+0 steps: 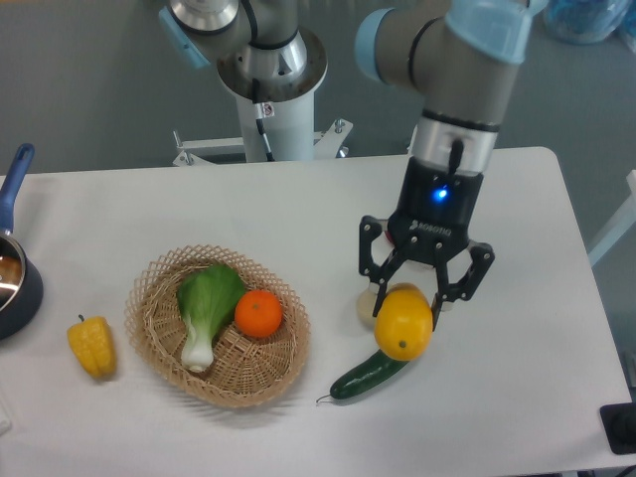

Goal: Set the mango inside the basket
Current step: 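Carry the mango over the wicker basket and lower it in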

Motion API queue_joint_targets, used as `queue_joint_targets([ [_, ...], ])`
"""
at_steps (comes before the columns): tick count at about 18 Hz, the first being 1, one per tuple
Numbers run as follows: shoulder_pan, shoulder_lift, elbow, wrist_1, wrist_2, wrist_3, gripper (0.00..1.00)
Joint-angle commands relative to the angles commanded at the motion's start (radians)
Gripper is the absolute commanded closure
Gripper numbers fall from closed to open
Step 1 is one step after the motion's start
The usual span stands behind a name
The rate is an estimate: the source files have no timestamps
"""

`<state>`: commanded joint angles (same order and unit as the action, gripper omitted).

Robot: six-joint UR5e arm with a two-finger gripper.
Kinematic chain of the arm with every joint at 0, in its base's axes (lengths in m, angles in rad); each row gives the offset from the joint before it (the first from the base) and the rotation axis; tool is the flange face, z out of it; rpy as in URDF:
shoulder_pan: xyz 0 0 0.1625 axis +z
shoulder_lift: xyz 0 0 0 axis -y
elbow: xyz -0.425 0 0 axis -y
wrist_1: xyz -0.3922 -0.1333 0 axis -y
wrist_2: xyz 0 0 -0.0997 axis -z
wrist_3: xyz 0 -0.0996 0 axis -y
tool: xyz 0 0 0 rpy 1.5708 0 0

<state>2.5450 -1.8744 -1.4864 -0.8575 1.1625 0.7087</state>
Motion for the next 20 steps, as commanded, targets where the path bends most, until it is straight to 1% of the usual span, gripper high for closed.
queue_joint_targets([
  [2, -0.044, 0.001, -0.009, -0.003, 0.031, -0.021, 0.64],
  [4, -0.080, 0.030, -0.055, -0.005, 0.032, -0.069, 0.64],
  [6, -0.110, 0.066, -0.141, -0.005, 0.042, -0.112, 0.64],
  [8, -0.162, 0.090, -0.230, -0.006, 0.083, -0.112, 0.64],
  [10, -0.206, 0.093, -0.254, -0.020, 0.117, -0.127, 0.62],
  [11, -0.218, 0.101, -0.270, -0.026, 0.120, -0.176, 0.59],
  [13, -0.236, 0.106, -0.281, -0.028, 0.121, -0.294, 0.60],
  [14, -0.239, 0.106, -0.281, -0.028, 0.121, -0.326, 0.60],
  [17, -0.267, 0.094, -0.305, -0.026, 0.121, -0.336, 0.61],
  [18, -0.269, 0.086, -0.313, -0.028, 0.123, -0.339, 0.61],
  [20, -0.269, 0.089, -0.331, -0.031, 0.125, -0.344, 0.61],
])
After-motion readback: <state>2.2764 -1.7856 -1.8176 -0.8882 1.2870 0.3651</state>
